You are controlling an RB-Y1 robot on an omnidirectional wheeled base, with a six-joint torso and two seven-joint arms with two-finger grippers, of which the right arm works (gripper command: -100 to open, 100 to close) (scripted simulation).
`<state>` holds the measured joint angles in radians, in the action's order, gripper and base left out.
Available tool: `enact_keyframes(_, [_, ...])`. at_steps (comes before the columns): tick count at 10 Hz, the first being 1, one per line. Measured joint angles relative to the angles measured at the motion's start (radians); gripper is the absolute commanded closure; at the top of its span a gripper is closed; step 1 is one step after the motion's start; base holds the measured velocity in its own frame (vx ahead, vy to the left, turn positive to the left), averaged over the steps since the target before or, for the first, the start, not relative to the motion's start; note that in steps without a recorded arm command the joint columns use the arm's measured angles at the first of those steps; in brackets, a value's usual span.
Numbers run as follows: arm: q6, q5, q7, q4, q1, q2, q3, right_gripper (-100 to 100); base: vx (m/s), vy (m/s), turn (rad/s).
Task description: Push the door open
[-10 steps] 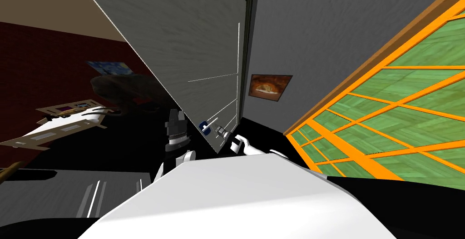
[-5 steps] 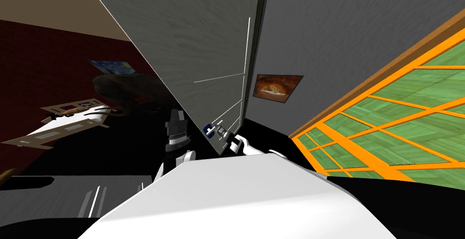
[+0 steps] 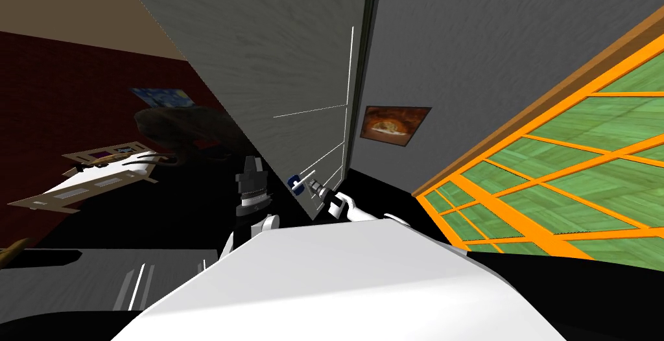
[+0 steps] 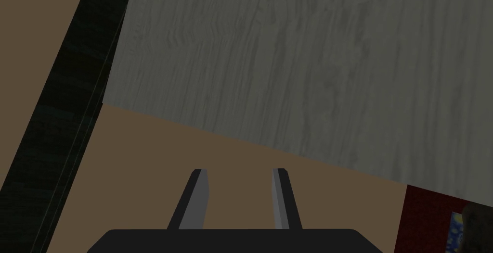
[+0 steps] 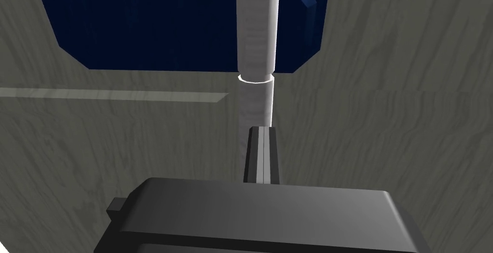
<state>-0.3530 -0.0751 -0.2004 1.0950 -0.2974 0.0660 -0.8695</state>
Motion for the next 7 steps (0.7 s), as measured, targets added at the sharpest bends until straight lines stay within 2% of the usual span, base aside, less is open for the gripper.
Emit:
enact_keyframes(1, [0.0, 0.0, 0.0, 0.0, 0.0, 0.0, 0.0, -100, -0.122, -0.054, -0.104])
enact_keyframes(5, [0.01, 0.001, 0.009, -0.001, 0.001, 0.005, 0.029, -100, -0.204, -0.104, -0.083])
enact_keyframes(6, [0.011, 0.001, 0.012, -0.006, 0.0, 0.001, 0.037, -100, -0.095, -0.049, -0.011])
enact_keyframes(7, [0.011, 0.001, 0.012, -0.007, 0.0, 0.001, 0.038, -100, 0.061, 0.076, 0.041])
